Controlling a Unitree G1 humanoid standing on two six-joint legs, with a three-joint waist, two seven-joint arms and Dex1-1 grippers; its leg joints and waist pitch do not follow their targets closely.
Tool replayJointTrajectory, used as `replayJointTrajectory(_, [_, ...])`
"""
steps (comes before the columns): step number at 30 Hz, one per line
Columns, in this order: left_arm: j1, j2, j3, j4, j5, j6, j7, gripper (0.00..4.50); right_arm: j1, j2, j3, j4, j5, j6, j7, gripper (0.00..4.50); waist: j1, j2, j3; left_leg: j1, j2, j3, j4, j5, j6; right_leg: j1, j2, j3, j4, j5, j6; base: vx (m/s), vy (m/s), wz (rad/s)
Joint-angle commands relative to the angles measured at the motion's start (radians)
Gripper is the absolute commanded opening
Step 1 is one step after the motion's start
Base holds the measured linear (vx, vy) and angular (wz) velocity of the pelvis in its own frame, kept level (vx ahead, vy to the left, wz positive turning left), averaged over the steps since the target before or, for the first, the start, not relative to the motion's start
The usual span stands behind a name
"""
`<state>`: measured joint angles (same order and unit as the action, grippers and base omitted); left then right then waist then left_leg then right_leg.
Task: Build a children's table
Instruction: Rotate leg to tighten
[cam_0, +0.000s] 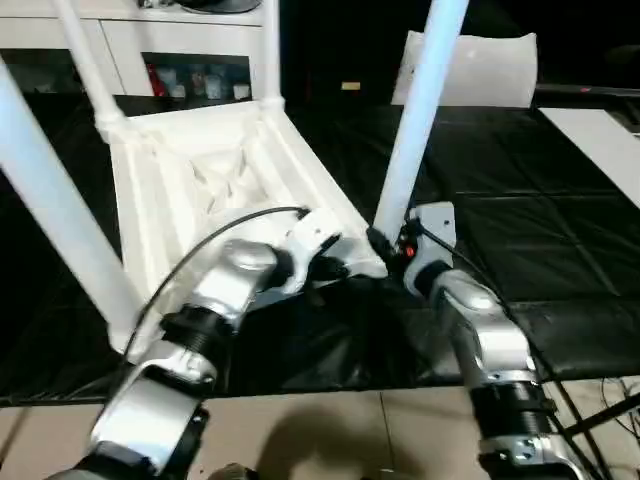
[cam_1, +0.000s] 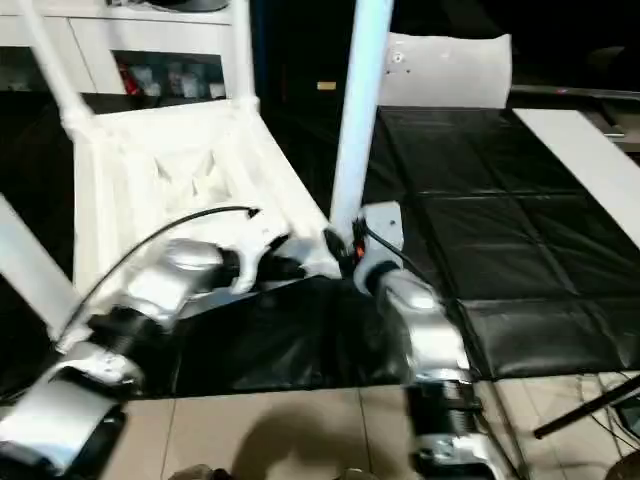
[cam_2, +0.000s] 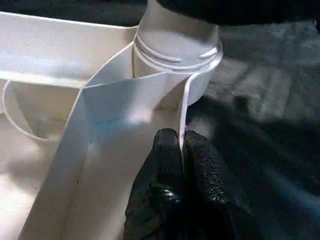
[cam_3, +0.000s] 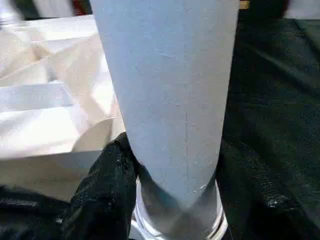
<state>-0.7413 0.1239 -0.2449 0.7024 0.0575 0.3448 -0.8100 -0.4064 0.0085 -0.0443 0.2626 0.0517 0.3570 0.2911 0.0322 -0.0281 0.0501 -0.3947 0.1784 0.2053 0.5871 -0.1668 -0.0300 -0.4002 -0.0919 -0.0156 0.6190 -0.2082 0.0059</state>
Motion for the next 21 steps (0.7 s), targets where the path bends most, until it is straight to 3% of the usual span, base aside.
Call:
replayJointTrajectory(1, [-0.051,-0.087,-0.014,-0.025,-0.009,-0.041,0.062,0.0,-0.004,0.104,0.137,0.023,0.038,0.019,0.071,1.95,0.004,0.003,-0.066,0.028,0.04,-0.023,-0.065,-0.151,0.028,0.039,-0.039,0.023,-0.071,-0.016,-0.212,0.0,0.0,0.0])
replayJointTrajectory(2, [-0.042,-0.077,-0.021,-0.032,0.0,-0.05,0.044,0.0,0.001,0.1,0.127,0.014,0.049,0.013,0.082,1.95,0.004,0.004,-0.065,0.028,0.041,-0.024,-0.066,-0.154,0.035,0.04,-0.04,0.023,-0.073,-0.015,-0.214,0.0,0.0,0.0])
replayJointTrajectory(3, [-0.037,-0.071,-0.026,-0.037,0.004,-0.055,0.032,0.0,0.005,0.096,0.12,0.007,0.057,0.009,0.091,2.49,0.004,0.005,-0.064,0.028,0.042,-0.024,-0.067,-0.159,0.036,0.04,-0.04,0.023,-0.073,-0.02,-0.214,0.0,0.0,0.0])
replayJointTrajectory(4, [-0.028,-0.053,-0.035,-0.043,0.007,-0.065,0.008,0.0,0.013,0.081,0.115,-0.004,0.069,0.001,0.119,2.63,0.004,0.004,-0.064,0.03,0.043,-0.024,-0.068,-0.171,0.034,0.039,-0.04,0.022,-0.075,-0.033,-0.215,0.0,0.0,0.0])
replayJointTrajectory(13, [0.034,0.079,-0.063,-0.082,-0.007,-0.146,-0.197,0.0,0.066,-0.085,0.107,-0.071,0.135,-0.041,0.372,3.29,0.005,0.002,-0.063,0.029,0.046,-0.023,-0.067,-0.179,0.048,0.044,-0.044,0.022,-0.074,-0.034,-0.233,0.0,0.0,0.0])
replayJointTrajectory(15, [0.054,0.138,-0.085,-0.091,-0.006,-0.215,-0.308,0.0,0.068,-0.158,0.112,-0.073,0.151,-0.065,0.488,3.5,0.004,0.0,-0.065,0.027,0.048,-0.023,-0.066,-0.186,0.051,0.047,-0.043,0.023,-0.072,-0.039,-0.232,0.0,0.0,0.0])
replayJointTrajectory(21, [0.065,0.228,-0.134,-0.077,-0.018,-0.36,-0.519,0.0,0.061,-0.27,0.144,-0.042,0.151,-0.129,0.687,3.91,0.014,0.006,-0.065,0.035,0.053,-0.02,-0.065,-0.184,0.052,0.038,-0.044,0.023,-0.066,-0.017,-0.253,0.0,0.0,0.0])
